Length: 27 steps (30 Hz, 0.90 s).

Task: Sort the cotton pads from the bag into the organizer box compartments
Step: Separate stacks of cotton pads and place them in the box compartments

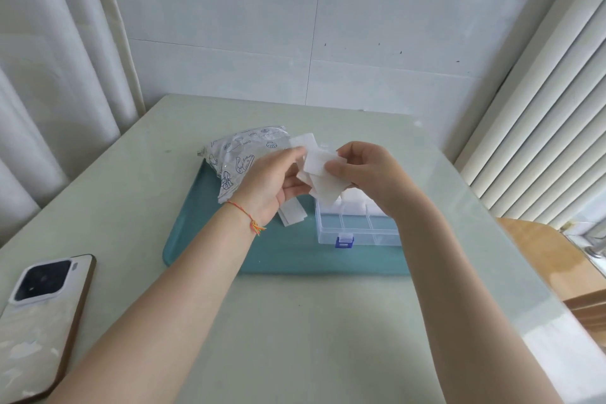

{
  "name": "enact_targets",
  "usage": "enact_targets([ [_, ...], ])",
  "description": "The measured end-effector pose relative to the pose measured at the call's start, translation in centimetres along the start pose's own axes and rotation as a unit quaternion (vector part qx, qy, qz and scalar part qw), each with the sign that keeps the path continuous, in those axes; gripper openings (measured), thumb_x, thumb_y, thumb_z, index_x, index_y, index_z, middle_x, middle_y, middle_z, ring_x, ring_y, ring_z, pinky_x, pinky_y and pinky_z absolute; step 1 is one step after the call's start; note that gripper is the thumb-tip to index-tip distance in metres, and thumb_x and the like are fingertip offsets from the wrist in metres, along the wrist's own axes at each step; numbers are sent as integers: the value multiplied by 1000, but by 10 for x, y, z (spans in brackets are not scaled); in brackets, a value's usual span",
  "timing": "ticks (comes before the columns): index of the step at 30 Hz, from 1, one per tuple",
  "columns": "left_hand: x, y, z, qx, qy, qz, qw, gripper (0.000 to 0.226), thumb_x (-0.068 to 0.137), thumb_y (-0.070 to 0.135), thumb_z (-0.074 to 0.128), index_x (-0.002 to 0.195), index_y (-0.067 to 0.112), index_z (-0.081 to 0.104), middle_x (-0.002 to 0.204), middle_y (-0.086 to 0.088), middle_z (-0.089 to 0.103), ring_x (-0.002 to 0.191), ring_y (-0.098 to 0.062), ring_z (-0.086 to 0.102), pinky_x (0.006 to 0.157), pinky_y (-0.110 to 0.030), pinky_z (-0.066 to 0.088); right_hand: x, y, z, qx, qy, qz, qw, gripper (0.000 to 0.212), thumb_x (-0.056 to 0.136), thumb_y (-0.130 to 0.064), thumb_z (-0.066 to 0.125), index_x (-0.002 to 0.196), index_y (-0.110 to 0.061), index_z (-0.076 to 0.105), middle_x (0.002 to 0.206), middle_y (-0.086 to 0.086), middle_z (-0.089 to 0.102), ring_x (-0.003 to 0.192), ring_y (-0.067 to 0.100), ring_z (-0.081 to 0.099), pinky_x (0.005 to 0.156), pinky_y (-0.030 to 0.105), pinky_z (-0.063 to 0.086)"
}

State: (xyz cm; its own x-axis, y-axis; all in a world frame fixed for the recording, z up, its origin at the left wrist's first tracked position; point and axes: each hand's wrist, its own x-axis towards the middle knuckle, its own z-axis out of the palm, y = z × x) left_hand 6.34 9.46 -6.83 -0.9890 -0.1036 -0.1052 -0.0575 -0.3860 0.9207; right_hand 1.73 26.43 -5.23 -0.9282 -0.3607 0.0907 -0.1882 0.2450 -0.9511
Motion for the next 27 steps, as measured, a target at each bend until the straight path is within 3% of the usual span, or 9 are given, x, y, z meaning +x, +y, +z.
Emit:
enact_targets([
  [4,4,-4,-6,28,41,13,999,16,99,11,54,92,4,67,85,-16,68,65,-22,69,65,-30,61,2,2,-5,-5,0,1,1000,7,89,-8,69,86,-8,63,81,8,65,70,21,61,71,35,55],
  [8,4,-7,-11,69,48,13,996,15,96,5,57,104,-1,69,87,-16,71,68,-23,72,60,-26,59,2,2,-3,170,20,35,985,15,92,-9,65,78,-12,60,71,5,56,67,17,56,66,26,51],
  [10,3,-8,-10,64,33,10,997,18,94,3,58,108,0,69,89,-14,71,73,-23,71,60,-24,57,3,3,5,201,26,51,978,17,92,-10,64,76,-14,58,67,2,55,62,13,55,61,22,48],
  [16,1,-4,-7,-33,-28,-16,999,22,98,0,47,106,0,68,92,-12,74,82,-19,73,73,-27,60,3,7,22,167,75,65,981,17,90,-14,69,75,-15,60,63,-6,59,59,9,52,60,25,40],
  [22,0,0,-4,-102,-2,-61,993,22,99,6,44,99,1,65,87,-14,73,82,-23,70,74,-31,61,2,5,26,104,121,42,986,17,86,-17,72,74,-15,60,71,3,57,66,19,47,57,26,37],
  [27,-1,-2,-4,-104,-10,-52,993,24,98,15,48,105,2,67,97,-14,73,86,-22,71,81,-32,60,1,2,32,74,151,24,985,16,86,-13,71,74,-13,60,65,-2,55,50,5,46,56,20,39],
])
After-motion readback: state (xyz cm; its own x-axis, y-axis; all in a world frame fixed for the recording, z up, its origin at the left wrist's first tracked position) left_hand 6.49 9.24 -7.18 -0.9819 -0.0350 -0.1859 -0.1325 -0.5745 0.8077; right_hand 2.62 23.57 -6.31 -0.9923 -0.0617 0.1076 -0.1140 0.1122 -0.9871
